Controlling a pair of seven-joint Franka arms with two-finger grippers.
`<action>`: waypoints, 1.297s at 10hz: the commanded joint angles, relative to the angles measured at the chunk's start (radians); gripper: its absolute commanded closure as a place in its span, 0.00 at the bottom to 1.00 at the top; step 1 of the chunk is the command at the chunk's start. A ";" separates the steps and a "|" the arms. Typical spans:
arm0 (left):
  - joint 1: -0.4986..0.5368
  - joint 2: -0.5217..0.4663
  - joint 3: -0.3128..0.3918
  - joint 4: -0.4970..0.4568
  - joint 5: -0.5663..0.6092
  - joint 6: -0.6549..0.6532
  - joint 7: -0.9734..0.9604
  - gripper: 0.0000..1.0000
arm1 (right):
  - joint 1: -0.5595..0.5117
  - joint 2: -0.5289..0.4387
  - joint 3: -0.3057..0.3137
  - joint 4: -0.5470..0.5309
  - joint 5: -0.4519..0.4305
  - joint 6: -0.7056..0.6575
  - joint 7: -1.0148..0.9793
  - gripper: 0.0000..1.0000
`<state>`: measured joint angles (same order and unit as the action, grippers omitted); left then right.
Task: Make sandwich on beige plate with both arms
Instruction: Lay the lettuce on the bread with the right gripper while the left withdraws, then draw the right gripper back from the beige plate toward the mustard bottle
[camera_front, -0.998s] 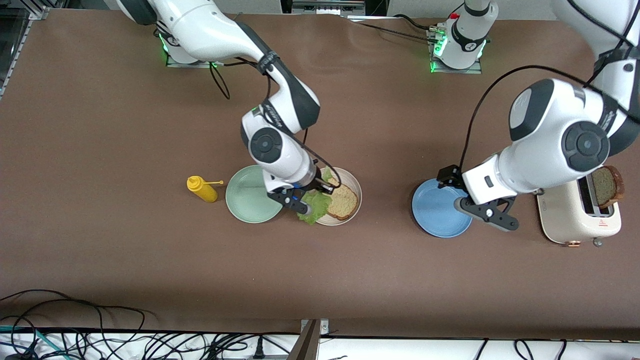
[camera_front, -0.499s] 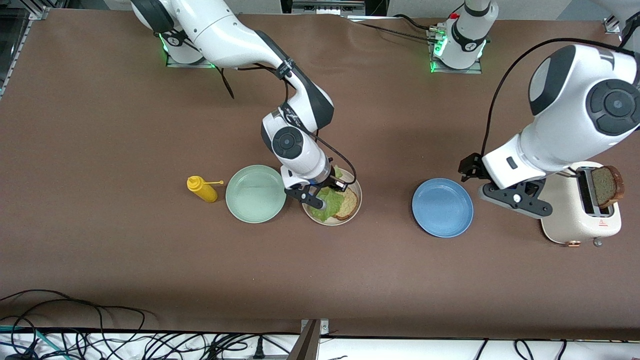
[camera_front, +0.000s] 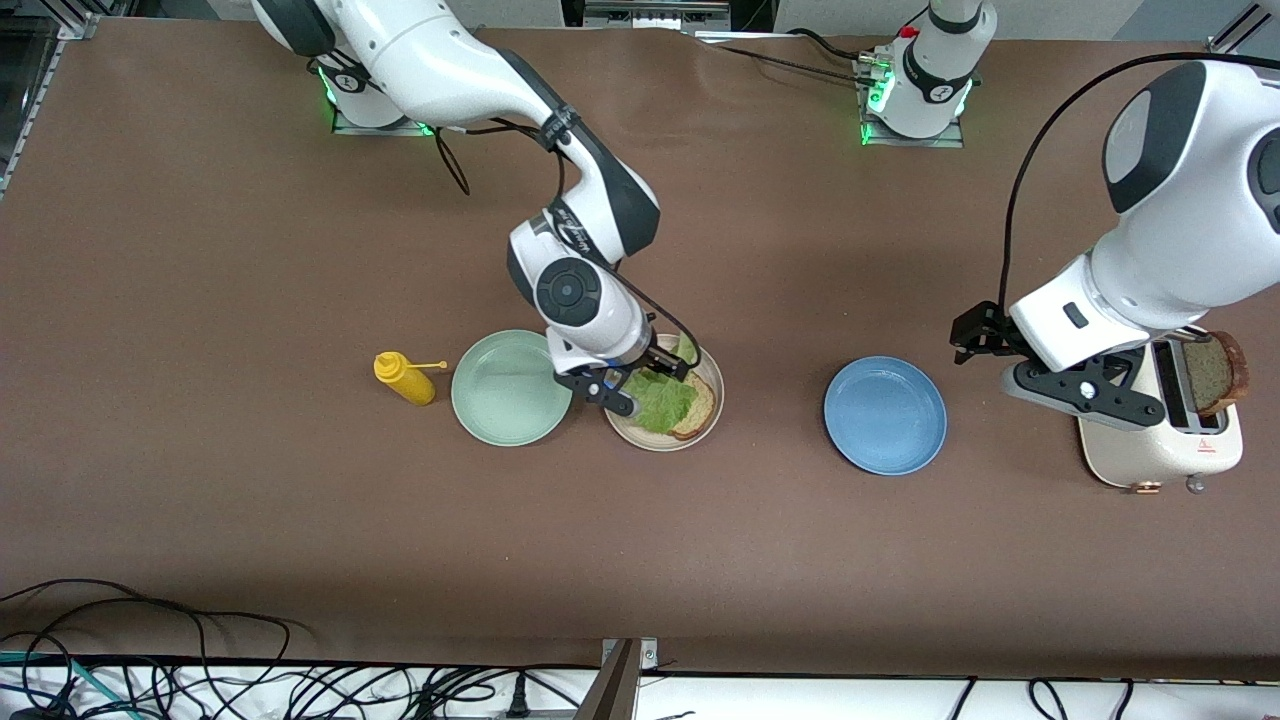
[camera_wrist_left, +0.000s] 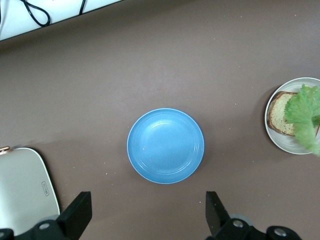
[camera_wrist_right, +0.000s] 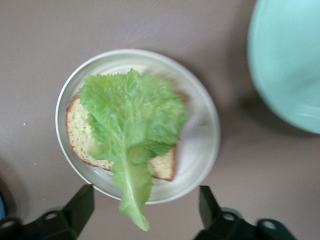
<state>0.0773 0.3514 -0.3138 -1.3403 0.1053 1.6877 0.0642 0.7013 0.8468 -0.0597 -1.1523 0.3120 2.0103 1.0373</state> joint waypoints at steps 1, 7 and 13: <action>0.004 -0.009 -0.004 0.010 0.021 -0.020 -0.047 0.00 | -0.096 -0.113 -0.011 -0.010 0.007 -0.207 -0.075 0.00; 0.056 -0.009 -0.005 -0.003 0.016 -0.034 -0.047 0.00 | -0.267 -0.261 -0.133 -0.018 -0.030 -0.566 -0.591 0.00; 0.059 -0.009 -0.005 -0.002 0.017 -0.034 -0.047 0.00 | -0.407 -0.555 -0.155 -0.428 -0.040 -0.347 -1.001 0.00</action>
<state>0.1314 0.3515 -0.3131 -1.3412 0.1053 1.6658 0.0239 0.3337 0.4477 -0.2442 -1.3392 0.2849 1.5301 0.1370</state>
